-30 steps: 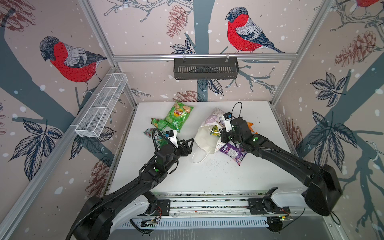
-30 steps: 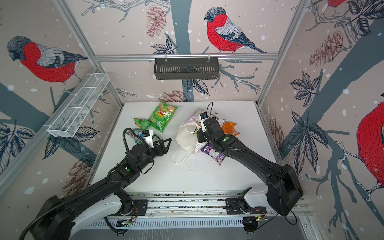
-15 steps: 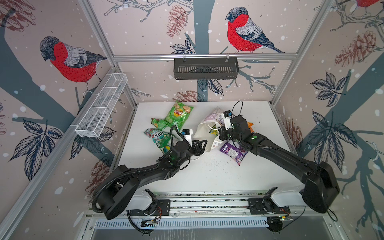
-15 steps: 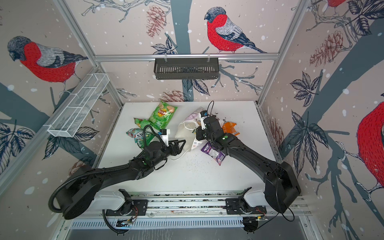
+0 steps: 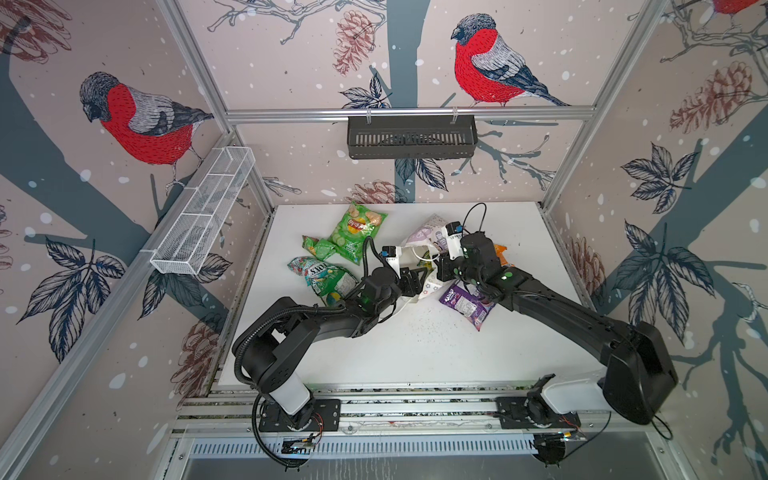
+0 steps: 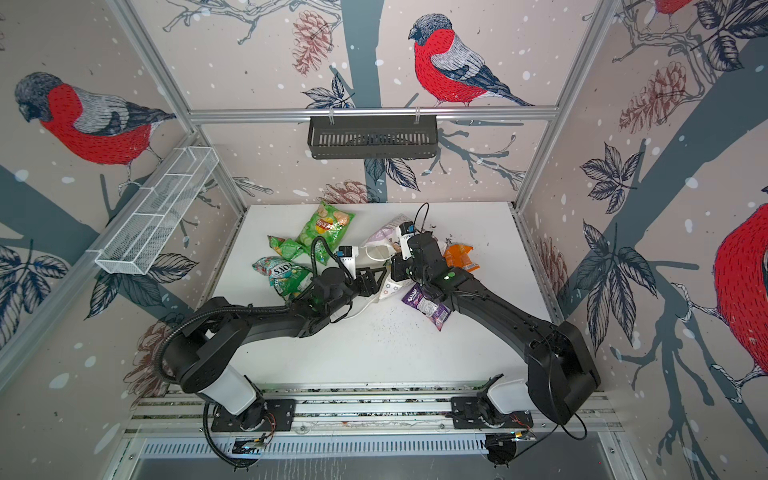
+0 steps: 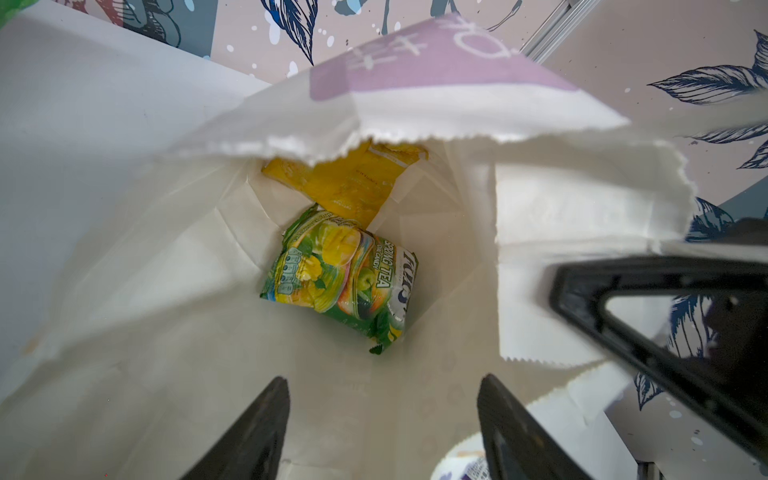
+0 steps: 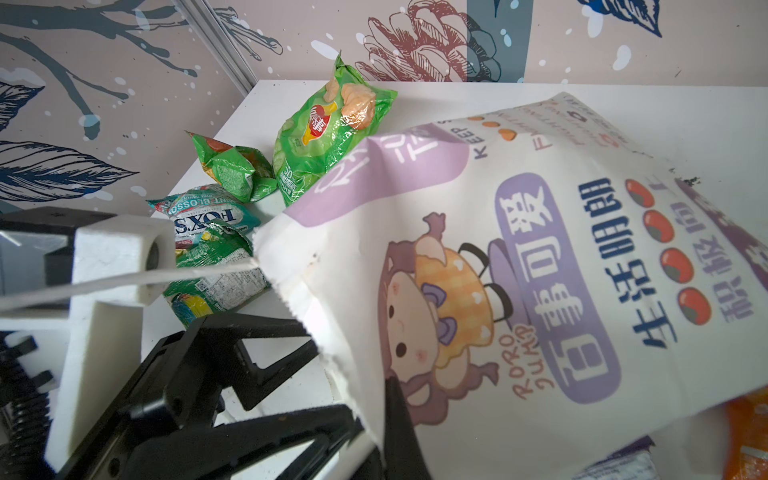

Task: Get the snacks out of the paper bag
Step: 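Reach the left gripper into the bag toward the remaining yellow packet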

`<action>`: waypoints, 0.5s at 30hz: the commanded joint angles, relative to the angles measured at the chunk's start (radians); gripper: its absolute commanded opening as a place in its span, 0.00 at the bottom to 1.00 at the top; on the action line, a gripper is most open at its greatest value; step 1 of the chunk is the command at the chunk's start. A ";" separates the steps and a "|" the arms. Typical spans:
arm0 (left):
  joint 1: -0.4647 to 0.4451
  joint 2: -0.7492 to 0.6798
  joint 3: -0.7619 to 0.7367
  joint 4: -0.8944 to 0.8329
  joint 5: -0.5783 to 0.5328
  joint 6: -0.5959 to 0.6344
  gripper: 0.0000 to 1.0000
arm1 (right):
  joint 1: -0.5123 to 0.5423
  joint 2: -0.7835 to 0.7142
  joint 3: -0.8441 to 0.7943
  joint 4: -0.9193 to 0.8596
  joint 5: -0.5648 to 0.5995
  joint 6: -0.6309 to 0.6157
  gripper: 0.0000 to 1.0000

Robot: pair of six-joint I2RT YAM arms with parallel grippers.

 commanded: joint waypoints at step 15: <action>0.066 0.170 -0.007 0.285 0.096 -0.088 0.75 | -0.015 -0.011 -0.032 0.117 -0.069 0.045 0.00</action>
